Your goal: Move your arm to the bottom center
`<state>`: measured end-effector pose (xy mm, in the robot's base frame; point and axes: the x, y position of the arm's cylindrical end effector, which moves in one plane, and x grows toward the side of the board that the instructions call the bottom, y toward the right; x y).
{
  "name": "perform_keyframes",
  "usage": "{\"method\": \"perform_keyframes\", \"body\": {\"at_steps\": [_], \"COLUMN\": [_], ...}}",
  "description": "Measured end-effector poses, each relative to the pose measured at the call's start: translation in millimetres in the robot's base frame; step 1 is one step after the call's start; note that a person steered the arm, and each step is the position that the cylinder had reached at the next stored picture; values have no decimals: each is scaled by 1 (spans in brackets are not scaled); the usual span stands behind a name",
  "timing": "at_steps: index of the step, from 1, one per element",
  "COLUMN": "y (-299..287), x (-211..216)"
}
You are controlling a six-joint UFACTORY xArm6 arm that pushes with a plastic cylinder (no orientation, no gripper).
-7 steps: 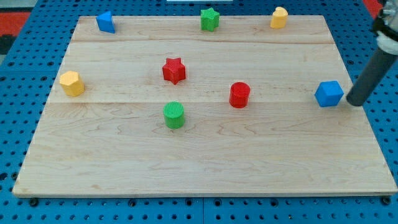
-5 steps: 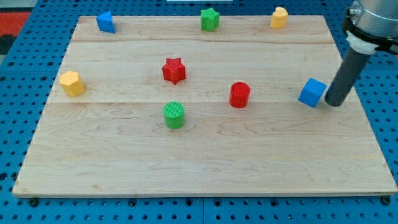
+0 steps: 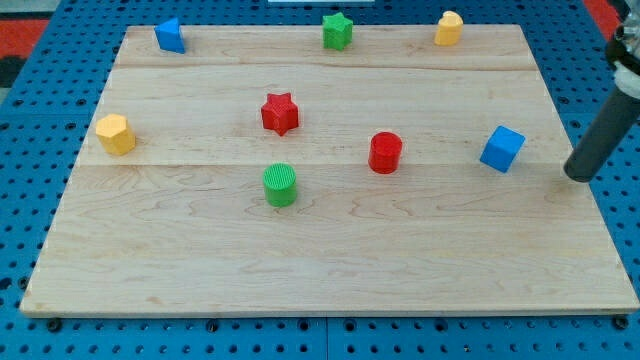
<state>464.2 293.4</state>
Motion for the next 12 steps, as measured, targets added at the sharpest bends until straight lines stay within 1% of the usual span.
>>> {"method": "perform_keyframes", "body": {"at_steps": [3,4,6,9,10,11,12], "y": [52,51,28,26,-9,-103,-175], "x": [-1,-1,-3,-3,22,71,90]}}
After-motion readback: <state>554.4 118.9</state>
